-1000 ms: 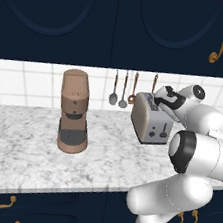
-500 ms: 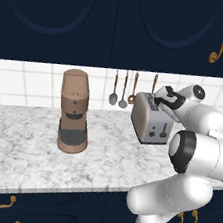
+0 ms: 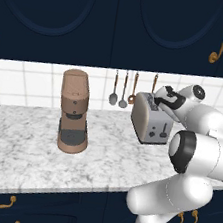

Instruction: Start the toaster. Once the lever pops up, take the bread to the plate on the dining counter.

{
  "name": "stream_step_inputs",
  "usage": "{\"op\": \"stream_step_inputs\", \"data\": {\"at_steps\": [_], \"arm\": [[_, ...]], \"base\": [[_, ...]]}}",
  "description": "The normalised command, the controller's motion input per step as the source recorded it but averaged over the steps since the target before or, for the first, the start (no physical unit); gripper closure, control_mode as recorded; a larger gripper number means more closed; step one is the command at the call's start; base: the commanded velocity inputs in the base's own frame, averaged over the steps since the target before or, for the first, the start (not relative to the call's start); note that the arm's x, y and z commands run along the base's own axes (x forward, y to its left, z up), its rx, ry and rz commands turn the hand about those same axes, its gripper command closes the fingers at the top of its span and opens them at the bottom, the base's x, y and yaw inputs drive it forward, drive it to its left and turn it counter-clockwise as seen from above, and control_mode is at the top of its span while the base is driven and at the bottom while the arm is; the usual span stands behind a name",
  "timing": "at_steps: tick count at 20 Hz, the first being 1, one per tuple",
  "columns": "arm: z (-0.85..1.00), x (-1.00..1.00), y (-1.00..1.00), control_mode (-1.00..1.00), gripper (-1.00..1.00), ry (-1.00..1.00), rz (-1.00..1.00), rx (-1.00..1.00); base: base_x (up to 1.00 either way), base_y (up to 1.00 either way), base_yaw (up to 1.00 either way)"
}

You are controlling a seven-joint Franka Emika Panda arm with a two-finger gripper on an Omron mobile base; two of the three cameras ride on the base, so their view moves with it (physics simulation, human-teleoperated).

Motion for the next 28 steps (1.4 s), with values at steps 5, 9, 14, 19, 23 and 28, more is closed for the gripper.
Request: {"op": "stream_step_inputs", "data": {"at_steps": [5, 9, 14, 19, 23, 28], "arm": [[0.0, 0.0, 0.0, -1.0, -1.0, 0.0, 0.0, 0.0], [0.0, 0.0, 0.0, -1.0, -1.0, 0.0, 0.0, 0.0], [0.0, 0.0, 0.0, -1.0, -1.0, 0.0, 0.0, 0.0], [0.0, 0.0, 0.0, -1.0, -1.0, 0.0, 0.0, 0.0], [0.0, 0.0, 0.0, -1.0, -1.0, 0.0, 0.0, 0.0], [0.0, 0.0, 0.0, -1.0, -1.0, 0.0, 0.0, 0.0]], "base": [[0.0, 0.0, 0.0], [0.0, 0.0, 0.0], [0.0, 0.0, 0.0], [0.0, 0.0, 0.0], [0.0, 0.0, 0.0], [0.0, 0.0, 0.0]]}}
